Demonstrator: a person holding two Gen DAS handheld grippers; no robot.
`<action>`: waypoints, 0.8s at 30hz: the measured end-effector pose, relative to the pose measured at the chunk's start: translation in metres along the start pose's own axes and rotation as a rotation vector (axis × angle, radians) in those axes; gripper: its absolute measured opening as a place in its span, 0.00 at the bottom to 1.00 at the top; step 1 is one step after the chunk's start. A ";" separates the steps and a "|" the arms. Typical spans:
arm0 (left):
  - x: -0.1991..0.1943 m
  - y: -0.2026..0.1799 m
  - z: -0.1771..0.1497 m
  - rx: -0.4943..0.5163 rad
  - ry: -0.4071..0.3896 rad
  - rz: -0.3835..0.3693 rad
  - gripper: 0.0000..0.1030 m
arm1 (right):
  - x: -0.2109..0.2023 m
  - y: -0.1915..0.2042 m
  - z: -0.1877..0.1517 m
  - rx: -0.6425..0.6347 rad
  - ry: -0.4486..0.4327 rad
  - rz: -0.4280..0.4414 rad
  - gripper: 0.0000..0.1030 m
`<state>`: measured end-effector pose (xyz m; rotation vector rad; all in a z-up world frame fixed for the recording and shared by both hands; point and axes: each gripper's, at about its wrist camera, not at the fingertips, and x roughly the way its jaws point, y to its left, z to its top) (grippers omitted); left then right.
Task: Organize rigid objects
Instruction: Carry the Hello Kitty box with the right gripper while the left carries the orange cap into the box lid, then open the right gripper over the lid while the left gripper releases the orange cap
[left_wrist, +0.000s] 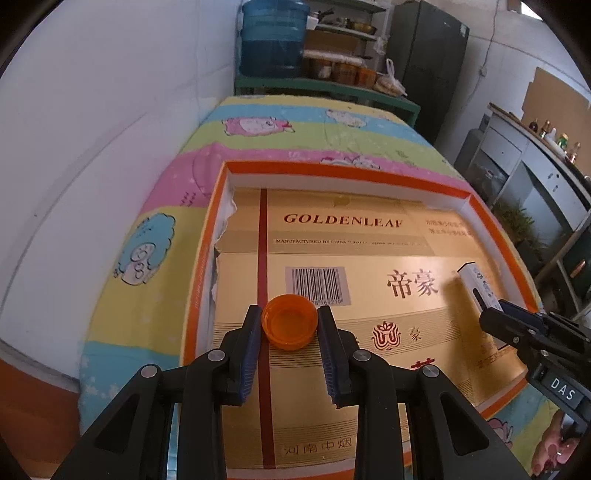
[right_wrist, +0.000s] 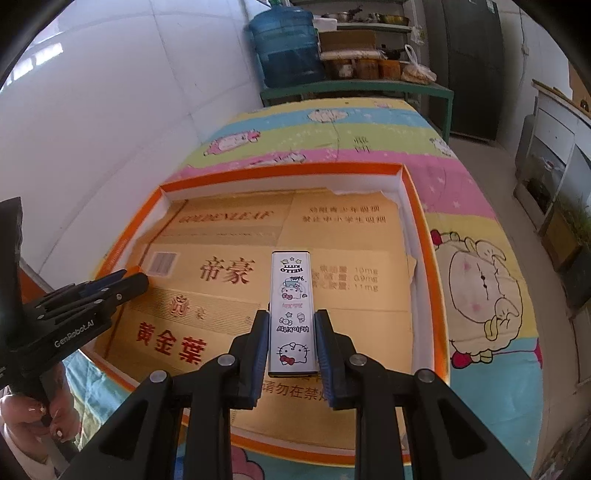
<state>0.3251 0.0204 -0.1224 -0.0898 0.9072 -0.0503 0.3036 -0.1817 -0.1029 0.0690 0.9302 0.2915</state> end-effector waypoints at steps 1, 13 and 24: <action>0.001 0.001 0.000 0.002 0.000 0.002 0.30 | 0.002 -0.001 -0.001 0.006 0.005 0.000 0.24; 0.003 -0.003 -0.003 0.029 -0.012 0.029 0.30 | 0.006 0.005 -0.001 -0.039 0.012 -0.052 0.24; 0.000 -0.013 -0.012 0.155 -0.013 -0.016 0.46 | 0.007 0.007 -0.003 -0.066 0.003 -0.093 0.27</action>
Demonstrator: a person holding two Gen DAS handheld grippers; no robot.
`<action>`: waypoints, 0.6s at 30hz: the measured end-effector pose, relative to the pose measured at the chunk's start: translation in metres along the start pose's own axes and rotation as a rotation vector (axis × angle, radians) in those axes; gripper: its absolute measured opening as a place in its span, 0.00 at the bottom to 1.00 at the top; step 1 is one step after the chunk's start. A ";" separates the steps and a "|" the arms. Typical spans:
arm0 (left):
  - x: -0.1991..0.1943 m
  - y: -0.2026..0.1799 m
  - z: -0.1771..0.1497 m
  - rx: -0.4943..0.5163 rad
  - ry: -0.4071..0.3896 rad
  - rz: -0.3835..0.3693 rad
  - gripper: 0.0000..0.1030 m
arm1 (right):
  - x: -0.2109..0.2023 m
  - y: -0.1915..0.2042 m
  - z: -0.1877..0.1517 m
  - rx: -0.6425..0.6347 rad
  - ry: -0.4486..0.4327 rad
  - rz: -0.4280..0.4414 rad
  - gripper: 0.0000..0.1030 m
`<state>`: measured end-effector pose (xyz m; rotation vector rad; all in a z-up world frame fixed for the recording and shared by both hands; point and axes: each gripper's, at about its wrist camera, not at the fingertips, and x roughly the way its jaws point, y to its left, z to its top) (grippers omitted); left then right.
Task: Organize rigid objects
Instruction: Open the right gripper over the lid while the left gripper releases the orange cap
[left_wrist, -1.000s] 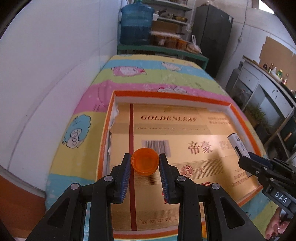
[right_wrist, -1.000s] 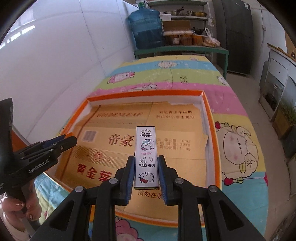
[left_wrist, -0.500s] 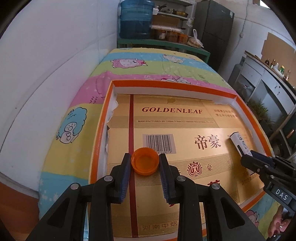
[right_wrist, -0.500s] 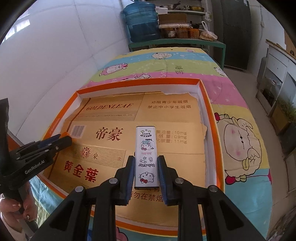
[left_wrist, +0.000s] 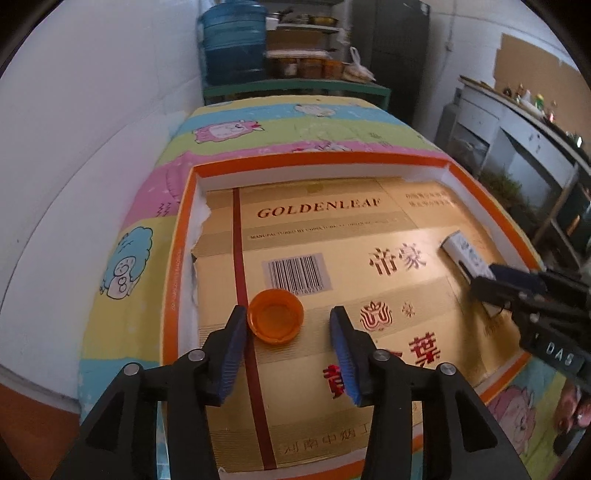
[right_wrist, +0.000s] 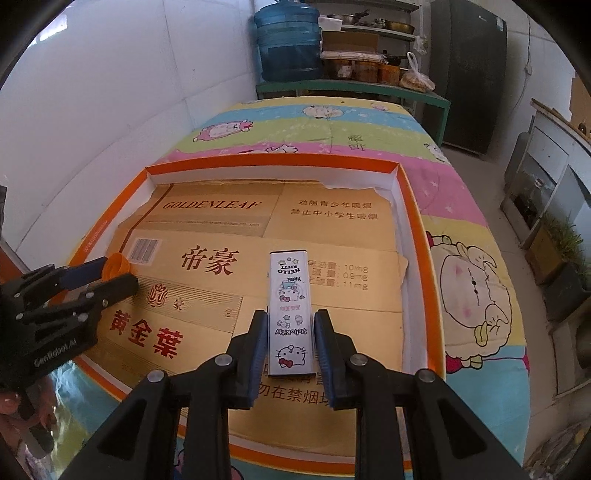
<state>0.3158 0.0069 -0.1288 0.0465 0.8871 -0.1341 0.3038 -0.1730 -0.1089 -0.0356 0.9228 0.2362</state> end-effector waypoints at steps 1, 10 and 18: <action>0.000 0.001 0.000 -0.004 0.000 -0.002 0.46 | -0.001 -0.001 0.000 0.004 -0.003 -0.003 0.28; -0.009 0.005 -0.003 -0.039 -0.030 -0.027 0.46 | -0.026 -0.009 -0.005 0.057 -0.064 0.027 0.41; -0.046 0.002 -0.009 -0.043 -0.122 0.005 0.46 | -0.057 -0.010 -0.021 0.123 -0.099 0.065 0.41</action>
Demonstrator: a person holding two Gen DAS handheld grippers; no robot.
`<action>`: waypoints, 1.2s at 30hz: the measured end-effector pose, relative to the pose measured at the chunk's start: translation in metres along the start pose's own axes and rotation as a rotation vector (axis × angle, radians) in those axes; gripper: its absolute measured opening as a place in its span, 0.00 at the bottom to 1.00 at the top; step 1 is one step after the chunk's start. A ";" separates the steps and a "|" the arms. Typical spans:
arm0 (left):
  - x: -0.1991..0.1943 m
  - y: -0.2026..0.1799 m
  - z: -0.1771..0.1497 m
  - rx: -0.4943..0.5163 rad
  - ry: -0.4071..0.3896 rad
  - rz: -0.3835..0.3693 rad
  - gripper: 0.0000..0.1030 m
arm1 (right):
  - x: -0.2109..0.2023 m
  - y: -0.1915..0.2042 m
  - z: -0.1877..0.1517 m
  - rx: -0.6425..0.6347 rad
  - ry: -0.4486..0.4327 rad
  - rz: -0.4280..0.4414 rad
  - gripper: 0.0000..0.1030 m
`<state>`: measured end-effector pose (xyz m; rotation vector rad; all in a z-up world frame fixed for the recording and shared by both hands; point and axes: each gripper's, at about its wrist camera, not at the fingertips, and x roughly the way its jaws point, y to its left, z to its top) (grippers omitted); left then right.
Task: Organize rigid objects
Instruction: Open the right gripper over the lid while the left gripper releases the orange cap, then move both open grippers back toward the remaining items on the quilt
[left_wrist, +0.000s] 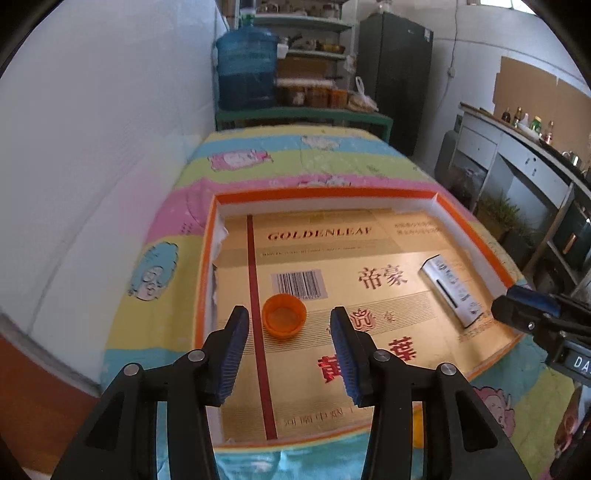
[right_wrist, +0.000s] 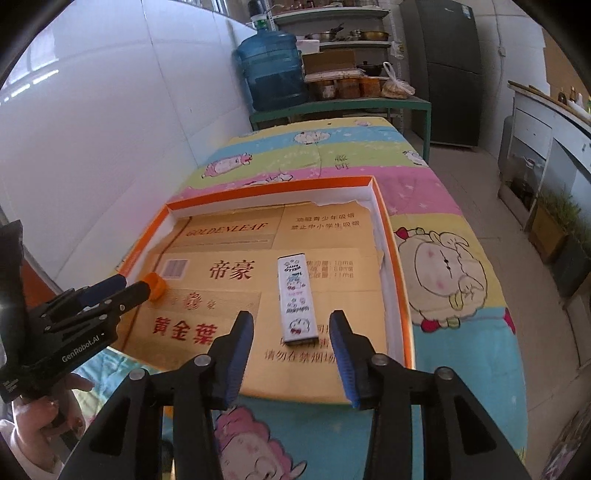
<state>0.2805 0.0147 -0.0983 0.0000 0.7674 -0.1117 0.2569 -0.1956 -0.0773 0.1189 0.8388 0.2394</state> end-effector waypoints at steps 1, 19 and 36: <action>-0.005 0.000 0.000 0.000 -0.007 -0.002 0.46 | -0.005 0.001 -0.002 0.006 -0.006 0.002 0.41; -0.128 -0.016 -0.046 -0.062 -0.128 -0.111 0.50 | -0.084 0.046 -0.053 -0.028 -0.064 0.024 0.41; -0.186 -0.011 -0.090 -0.103 -0.141 -0.042 0.51 | -0.122 0.052 -0.102 -0.015 -0.023 0.024 0.41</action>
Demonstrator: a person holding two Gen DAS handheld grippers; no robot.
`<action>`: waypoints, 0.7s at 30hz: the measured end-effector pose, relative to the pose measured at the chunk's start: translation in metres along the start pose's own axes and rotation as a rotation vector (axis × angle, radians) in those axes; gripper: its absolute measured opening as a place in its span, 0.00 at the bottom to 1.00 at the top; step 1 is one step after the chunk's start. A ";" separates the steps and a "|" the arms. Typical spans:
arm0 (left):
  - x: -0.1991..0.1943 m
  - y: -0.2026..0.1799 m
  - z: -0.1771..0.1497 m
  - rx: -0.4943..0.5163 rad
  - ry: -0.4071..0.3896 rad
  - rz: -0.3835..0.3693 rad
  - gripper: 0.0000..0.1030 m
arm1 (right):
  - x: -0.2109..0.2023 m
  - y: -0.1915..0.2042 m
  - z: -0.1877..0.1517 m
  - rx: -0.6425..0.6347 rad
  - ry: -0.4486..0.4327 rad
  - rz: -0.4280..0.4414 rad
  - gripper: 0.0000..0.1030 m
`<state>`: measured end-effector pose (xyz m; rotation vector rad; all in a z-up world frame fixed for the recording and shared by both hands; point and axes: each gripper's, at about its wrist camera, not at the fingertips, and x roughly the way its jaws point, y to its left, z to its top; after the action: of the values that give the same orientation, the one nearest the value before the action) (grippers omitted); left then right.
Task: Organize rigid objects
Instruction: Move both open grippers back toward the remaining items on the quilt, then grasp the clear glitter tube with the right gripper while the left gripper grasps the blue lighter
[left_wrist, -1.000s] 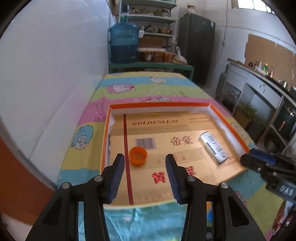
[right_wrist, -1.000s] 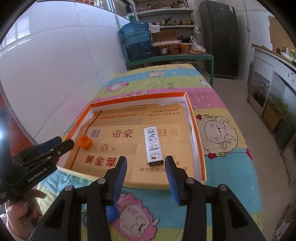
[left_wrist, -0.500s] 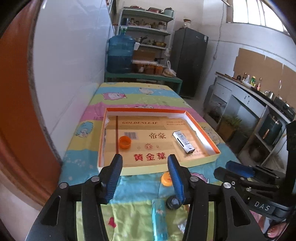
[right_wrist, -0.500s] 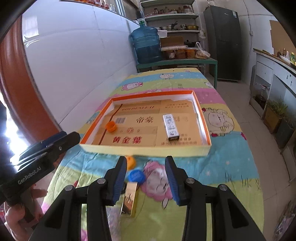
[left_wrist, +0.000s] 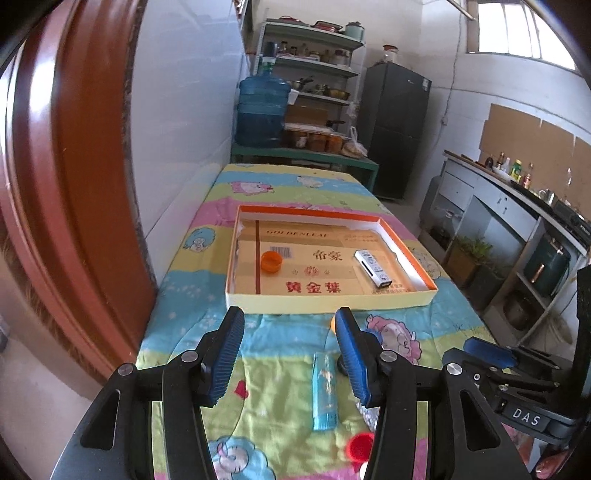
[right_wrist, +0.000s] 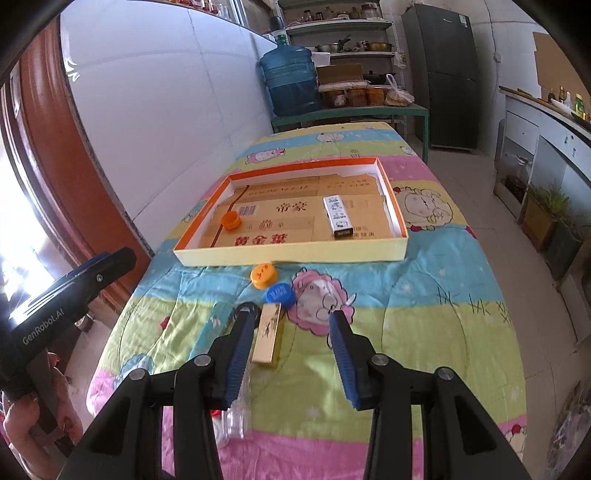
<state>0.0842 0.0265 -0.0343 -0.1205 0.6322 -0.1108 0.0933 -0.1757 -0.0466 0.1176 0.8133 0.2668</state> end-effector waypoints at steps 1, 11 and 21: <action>-0.001 0.000 -0.002 -0.001 0.005 -0.001 0.51 | -0.001 0.001 -0.003 -0.004 0.005 0.002 0.41; 0.000 0.007 -0.024 -0.018 0.056 -0.020 0.51 | 0.003 0.018 -0.032 -0.061 0.081 0.045 0.41; 0.009 0.006 -0.036 -0.019 0.096 -0.037 0.51 | 0.028 0.038 -0.044 -0.096 0.145 0.072 0.41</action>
<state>0.0698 0.0282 -0.0691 -0.1456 0.7272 -0.1467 0.0728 -0.1316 -0.0884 0.0375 0.9398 0.3848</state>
